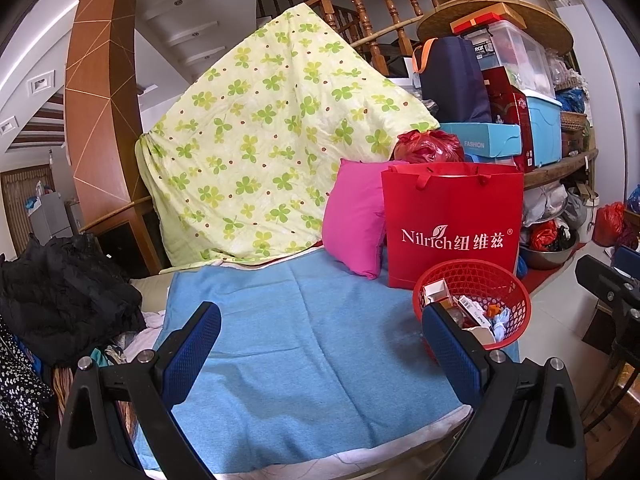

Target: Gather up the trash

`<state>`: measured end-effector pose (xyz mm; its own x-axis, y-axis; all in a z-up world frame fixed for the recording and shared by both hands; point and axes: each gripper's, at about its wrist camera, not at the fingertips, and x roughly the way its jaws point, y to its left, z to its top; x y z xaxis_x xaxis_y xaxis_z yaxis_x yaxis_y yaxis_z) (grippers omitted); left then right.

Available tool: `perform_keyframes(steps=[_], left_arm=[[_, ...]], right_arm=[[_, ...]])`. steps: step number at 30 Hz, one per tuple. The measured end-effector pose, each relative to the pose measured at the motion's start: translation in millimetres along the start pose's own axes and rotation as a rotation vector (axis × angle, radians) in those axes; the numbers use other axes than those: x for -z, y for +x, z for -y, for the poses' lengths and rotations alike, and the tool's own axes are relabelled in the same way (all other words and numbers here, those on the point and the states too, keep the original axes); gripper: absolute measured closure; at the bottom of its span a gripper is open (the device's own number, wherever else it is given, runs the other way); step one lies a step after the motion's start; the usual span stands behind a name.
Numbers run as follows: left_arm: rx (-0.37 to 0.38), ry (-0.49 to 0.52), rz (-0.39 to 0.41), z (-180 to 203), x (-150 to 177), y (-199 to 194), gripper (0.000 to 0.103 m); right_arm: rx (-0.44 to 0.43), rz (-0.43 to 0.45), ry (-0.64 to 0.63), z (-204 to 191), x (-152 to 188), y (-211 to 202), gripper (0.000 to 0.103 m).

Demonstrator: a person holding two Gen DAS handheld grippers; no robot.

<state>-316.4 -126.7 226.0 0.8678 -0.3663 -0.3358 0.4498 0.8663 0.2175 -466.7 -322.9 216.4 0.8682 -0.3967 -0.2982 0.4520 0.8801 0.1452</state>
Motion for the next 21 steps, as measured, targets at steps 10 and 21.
perform_keyframes(steps=[10, 21], left_arm=[[0.020, 0.018, -0.015, -2, -4, 17, 0.003], [0.075, 0.022, -0.029, 1, -16, 57, 0.003]], right_arm=[[0.018, -0.025, 0.024, 7, -6, 27, 0.027], [0.073, -0.049, 0.038, 13, -9, 64, 0.027]])
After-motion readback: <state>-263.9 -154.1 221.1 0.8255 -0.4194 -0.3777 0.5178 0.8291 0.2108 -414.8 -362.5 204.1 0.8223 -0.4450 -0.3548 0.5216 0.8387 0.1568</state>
